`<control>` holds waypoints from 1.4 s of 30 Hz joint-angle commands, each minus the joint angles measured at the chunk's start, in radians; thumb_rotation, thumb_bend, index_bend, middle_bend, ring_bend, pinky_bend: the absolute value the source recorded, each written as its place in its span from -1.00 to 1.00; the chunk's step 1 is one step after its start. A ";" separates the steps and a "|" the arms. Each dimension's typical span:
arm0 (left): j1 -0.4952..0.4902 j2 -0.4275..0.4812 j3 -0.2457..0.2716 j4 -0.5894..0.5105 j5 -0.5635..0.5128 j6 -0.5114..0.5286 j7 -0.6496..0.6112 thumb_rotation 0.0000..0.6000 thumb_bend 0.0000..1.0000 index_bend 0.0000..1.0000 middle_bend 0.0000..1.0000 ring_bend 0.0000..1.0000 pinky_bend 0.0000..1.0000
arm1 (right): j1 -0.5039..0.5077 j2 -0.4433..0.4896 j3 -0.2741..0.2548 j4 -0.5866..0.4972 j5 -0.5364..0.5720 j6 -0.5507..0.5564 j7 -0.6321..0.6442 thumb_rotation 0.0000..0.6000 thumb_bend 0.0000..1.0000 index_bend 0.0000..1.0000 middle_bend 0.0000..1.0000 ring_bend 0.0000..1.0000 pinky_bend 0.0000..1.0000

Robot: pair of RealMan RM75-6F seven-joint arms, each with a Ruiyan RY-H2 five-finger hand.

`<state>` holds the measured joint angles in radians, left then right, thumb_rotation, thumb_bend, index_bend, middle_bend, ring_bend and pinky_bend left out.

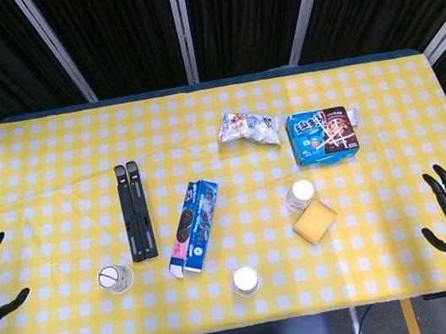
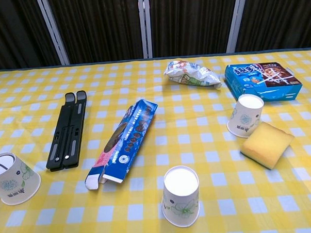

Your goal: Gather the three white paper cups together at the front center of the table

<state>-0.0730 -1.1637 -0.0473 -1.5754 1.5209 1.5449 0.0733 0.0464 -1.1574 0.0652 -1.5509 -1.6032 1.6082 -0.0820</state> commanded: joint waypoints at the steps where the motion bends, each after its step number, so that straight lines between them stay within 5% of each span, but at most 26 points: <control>1: -0.001 0.001 0.002 -0.003 0.001 -0.003 0.006 1.00 -0.75 -1.00 -1.00 -1.00 -1.00 | -0.001 0.000 0.000 -0.001 0.001 0.001 -0.001 1.00 -0.77 -0.91 -1.00 -1.00 -1.00; 18: -0.015 0.005 0.015 -0.017 0.004 -0.042 0.045 1.00 -0.74 -0.99 -1.00 -1.00 -1.00 | 0.002 0.006 -0.004 -0.008 0.005 -0.017 -0.005 1.00 -0.77 -0.89 -1.00 -1.00 -1.00; 29: -0.060 -0.011 0.028 -0.035 0.005 -0.133 0.078 1.00 -0.69 -0.45 -1.00 -1.00 -1.00 | -0.004 0.016 -0.001 -0.015 0.005 -0.002 0.016 1.00 -0.77 -0.89 -1.00 -1.00 -1.00; 42: -0.142 -0.062 0.058 -0.075 0.003 -0.300 0.211 1.00 -0.52 -0.48 -1.00 -1.00 -1.00 | -0.005 0.015 0.001 -0.009 -0.004 0.010 0.033 1.00 -0.77 -0.89 -1.00 -1.00 -1.00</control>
<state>-0.2040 -1.2145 0.0047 -1.6437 1.5280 1.2623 0.2719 0.0410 -1.1420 0.0661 -1.5599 -1.6069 1.6175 -0.0497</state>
